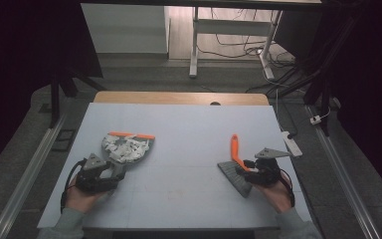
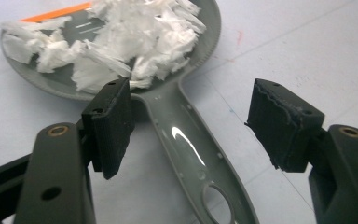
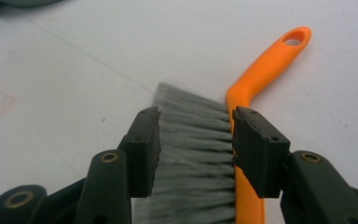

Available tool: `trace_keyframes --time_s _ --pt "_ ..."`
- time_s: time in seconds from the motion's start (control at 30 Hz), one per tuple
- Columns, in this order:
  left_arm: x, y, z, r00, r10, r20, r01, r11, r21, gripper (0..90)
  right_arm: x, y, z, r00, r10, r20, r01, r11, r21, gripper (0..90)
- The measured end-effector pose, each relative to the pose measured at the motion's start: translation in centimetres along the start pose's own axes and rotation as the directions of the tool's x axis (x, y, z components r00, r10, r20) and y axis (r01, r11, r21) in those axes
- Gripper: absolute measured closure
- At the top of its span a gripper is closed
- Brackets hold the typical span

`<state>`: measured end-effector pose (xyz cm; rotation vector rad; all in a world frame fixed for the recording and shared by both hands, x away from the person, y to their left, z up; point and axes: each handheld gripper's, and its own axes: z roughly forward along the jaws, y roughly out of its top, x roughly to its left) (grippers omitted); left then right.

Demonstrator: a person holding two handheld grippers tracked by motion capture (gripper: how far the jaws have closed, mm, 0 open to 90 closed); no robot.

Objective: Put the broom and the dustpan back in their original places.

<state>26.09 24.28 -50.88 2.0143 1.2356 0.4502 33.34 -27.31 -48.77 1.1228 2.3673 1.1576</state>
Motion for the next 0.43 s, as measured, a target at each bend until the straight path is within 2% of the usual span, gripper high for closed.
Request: trace_keyframes --time_s 0.13,0.23,0.43 --pt "-0.13 -0.06 0.05 0.9999 0.004 0.01 -0.004 1.0 0.008 32.2 -0.13 -0.71 -0.55 0.9999 -0.015 -0.004 0.015 1.0 -0.012 51.9" --pt "-0.19 -0.07 0.0 1.0 0.003 0.008 -0.003 1.0 0.008 32.3 -0.38 -0.82 -0.7 0.9999 -0.011 -0.003 0.011 0.999 -0.03 52.0" --pt "-0.03 -0.16 -0.11 0.9997 -0.012 0.023 0.012 0.9999 0.007 31.9 -0.4 -0.86 -0.66 0.9992 -0.04 -0.007 0.04 0.998 -0.044 52.2"
